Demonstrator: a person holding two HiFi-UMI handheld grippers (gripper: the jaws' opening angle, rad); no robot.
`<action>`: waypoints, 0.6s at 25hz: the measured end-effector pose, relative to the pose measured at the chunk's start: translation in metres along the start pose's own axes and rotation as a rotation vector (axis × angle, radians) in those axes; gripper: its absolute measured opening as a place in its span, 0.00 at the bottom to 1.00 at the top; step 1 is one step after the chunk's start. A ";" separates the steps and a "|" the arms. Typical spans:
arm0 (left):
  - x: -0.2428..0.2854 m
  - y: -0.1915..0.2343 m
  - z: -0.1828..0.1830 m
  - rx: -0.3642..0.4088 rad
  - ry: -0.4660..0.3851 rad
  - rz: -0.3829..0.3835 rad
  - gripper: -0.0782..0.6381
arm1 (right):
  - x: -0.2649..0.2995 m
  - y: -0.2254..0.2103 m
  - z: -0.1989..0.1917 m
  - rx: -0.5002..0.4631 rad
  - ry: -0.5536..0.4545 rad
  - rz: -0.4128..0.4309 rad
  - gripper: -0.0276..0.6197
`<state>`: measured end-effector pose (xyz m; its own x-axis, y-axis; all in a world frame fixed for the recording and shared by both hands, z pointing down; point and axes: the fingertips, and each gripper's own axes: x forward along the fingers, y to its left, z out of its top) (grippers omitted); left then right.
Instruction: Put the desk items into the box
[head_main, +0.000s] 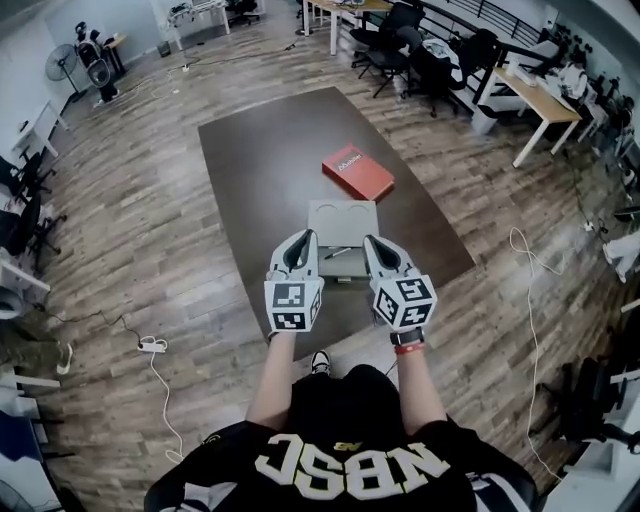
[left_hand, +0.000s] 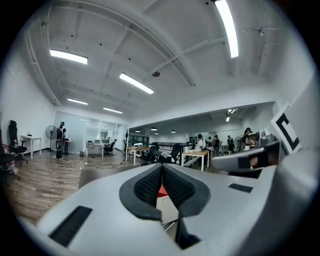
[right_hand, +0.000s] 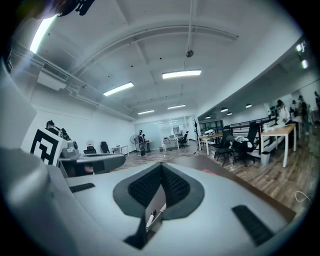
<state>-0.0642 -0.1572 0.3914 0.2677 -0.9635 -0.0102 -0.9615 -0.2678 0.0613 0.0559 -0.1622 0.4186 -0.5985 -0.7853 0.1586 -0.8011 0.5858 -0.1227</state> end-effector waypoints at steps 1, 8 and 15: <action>0.003 0.007 -0.011 -0.005 0.026 -0.002 0.13 | 0.008 0.002 -0.003 0.000 0.010 0.003 0.05; 0.022 0.053 -0.066 -0.101 0.145 0.037 0.13 | 0.069 0.017 -0.035 -0.007 0.123 0.097 0.05; 0.032 0.100 -0.105 -0.155 0.259 0.119 0.13 | 0.128 0.036 -0.063 0.008 0.206 0.213 0.05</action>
<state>-0.1455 -0.2139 0.5025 0.1803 -0.9488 0.2595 -0.9715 -0.1304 0.1981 -0.0494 -0.2290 0.4960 -0.7417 -0.5871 0.3243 -0.6580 0.7307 -0.1820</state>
